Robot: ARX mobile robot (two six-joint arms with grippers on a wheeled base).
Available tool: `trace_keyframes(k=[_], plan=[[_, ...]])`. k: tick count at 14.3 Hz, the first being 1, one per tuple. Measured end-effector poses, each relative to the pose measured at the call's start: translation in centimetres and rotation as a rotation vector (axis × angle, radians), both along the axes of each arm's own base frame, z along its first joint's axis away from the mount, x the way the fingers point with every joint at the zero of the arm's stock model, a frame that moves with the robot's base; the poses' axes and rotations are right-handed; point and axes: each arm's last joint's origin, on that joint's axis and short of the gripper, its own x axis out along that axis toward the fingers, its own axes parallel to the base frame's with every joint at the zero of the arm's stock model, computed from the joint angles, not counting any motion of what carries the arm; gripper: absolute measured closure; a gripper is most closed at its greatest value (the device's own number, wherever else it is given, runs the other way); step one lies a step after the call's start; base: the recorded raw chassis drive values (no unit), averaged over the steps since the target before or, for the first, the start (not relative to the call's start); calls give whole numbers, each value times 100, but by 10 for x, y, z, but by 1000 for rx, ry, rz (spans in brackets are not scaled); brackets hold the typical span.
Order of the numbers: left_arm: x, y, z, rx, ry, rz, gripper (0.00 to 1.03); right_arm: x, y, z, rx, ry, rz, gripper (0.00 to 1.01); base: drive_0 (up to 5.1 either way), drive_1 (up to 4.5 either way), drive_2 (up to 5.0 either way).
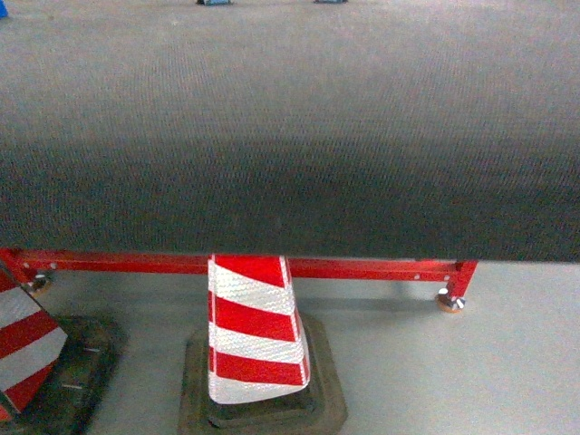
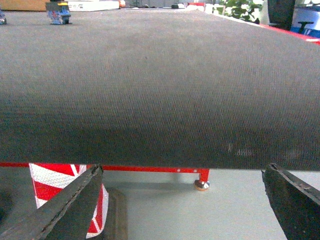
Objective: Pick blue part to blue bin on bottom shelf
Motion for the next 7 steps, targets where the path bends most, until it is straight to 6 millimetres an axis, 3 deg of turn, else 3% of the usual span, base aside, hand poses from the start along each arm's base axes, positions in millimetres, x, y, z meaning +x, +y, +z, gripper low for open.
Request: trace_keyframes(k=[7], plan=[[0,0,0,1,-1,0,5,0,0,0,1,-1,-1,3,0,0,0]])
